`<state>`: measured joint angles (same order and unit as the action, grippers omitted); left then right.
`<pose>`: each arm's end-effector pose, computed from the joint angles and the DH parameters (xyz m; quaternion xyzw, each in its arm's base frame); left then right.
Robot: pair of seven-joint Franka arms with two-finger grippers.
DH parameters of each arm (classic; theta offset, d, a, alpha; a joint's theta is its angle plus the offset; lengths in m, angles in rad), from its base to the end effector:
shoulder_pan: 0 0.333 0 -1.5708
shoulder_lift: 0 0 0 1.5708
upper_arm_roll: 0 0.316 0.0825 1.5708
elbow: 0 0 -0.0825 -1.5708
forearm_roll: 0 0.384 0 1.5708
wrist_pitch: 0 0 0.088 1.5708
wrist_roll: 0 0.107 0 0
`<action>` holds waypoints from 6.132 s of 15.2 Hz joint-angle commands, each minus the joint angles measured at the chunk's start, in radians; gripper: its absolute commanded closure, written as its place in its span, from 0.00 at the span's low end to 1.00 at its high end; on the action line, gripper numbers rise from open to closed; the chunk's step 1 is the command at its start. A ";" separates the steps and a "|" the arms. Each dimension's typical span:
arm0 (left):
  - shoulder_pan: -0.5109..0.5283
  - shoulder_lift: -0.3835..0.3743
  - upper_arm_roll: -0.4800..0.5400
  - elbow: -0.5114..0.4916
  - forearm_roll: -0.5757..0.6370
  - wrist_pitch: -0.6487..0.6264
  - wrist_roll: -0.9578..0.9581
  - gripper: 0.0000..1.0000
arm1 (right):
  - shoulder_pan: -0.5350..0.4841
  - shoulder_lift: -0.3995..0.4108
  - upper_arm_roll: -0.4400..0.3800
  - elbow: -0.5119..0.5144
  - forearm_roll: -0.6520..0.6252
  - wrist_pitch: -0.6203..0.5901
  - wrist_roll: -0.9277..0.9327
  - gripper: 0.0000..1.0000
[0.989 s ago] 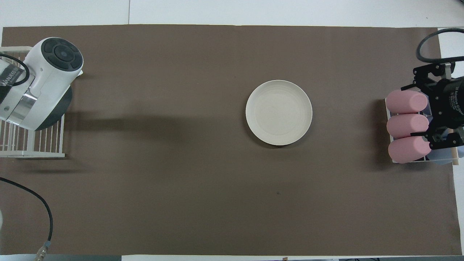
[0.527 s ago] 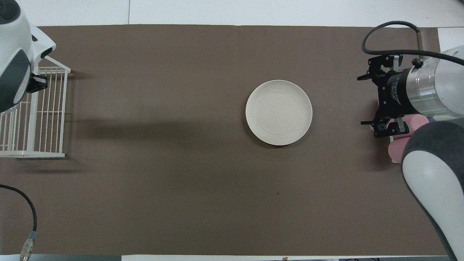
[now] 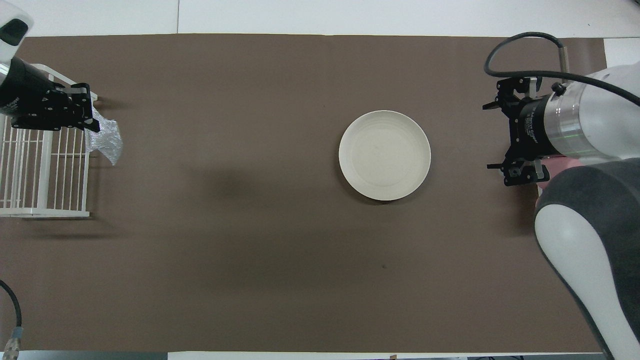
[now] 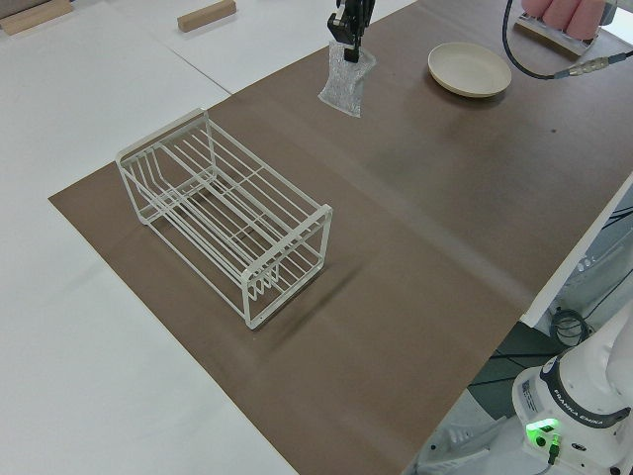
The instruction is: Wipe plate with sponge
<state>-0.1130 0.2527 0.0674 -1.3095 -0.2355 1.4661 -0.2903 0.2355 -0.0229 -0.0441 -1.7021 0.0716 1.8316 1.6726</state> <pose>0.6171 -0.0609 0.5922 0.9864 0.1139 -0.0651 0.0994 0.5577 0.1137 0.5991 -0.7310 0.6772 -0.0167 0.0823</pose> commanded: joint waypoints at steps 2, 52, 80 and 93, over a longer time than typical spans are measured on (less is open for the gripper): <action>0.003 -0.111 0.035 -0.173 -0.302 0.066 -0.018 1.00 | -0.002 0.001 0.000 -0.013 0.004 -0.009 -0.001 0.00; -0.266 -0.322 0.029 -0.876 -1.292 0.338 0.652 1.00 | 0.413 0.112 0.027 0.002 0.051 0.196 0.375 1.00; -0.143 -0.296 0.032 -0.806 -0.464 0.415 0.571 0.00 | 0.189 0.294 0.026 -0.396 0.050 0.788 -0.063 1.00; -0.113 -0.296 0.034 -0.800 -0.395 0.418 0.565 0.00 | 0.097 0.331 0.026 -0.438 0.051 0.821 -0.280 1.00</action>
<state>-0.2393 -0.0506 0.1062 -2.1258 -0.6651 1.8803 0.2935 0.3239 0.3026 -0.0270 -2.1070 0.1036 2.6403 1.4004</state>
